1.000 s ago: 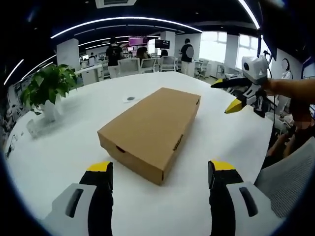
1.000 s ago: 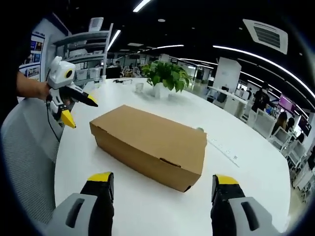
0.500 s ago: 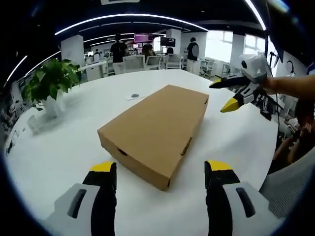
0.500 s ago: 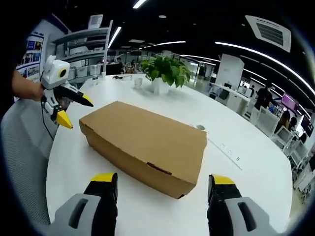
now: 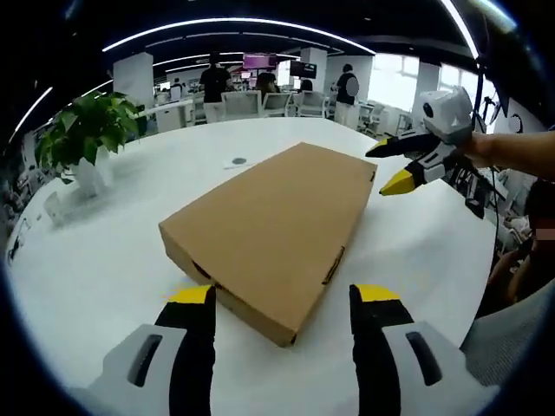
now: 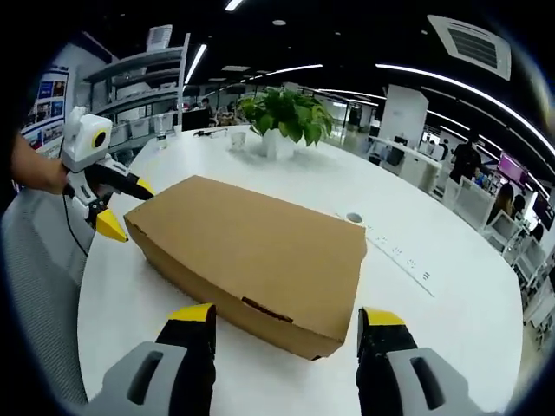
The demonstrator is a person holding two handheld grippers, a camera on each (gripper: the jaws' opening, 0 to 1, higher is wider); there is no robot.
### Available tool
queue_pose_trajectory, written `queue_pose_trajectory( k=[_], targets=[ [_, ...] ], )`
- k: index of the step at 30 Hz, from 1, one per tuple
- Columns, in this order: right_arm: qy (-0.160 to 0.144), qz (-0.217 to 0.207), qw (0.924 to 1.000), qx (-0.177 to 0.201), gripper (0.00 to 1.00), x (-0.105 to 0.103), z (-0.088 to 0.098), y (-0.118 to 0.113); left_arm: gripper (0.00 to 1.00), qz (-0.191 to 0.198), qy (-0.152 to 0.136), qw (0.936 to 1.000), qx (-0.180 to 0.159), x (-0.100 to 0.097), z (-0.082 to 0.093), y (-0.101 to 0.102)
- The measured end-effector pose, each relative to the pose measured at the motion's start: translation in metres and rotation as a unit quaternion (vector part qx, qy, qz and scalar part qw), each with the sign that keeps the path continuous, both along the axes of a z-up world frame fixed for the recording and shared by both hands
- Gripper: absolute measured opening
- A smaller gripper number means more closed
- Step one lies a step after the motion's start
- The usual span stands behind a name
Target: Operate the shoe box by opening the lid, removing the specified soft item, and placing it in the target area until the item is outside and the box remains undamaged.
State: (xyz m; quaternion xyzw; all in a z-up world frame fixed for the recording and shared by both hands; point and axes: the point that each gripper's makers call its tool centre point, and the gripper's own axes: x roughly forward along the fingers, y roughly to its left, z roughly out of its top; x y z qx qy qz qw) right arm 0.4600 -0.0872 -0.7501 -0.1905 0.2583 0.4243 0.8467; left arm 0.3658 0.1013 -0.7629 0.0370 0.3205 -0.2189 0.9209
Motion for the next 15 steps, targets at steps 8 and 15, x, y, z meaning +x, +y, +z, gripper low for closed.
queue_pose_trajectory(
  k=[8,15],
  targets=[
    [0.004,-0.002,1.0,0.008,0.62,0.0026,-0.0019,0.0058,0.56,0.02,0.008,0.9997,-0.012,0.0,-0.0053,0.0047],
    [0.002,-0.002,1.0,0.004,0.62,0.0092,-0.0033,0.0053,0.56,0.028,0.01,0.9994,-0.019,0.0013,-0.0066,0.0054]
  ],
)
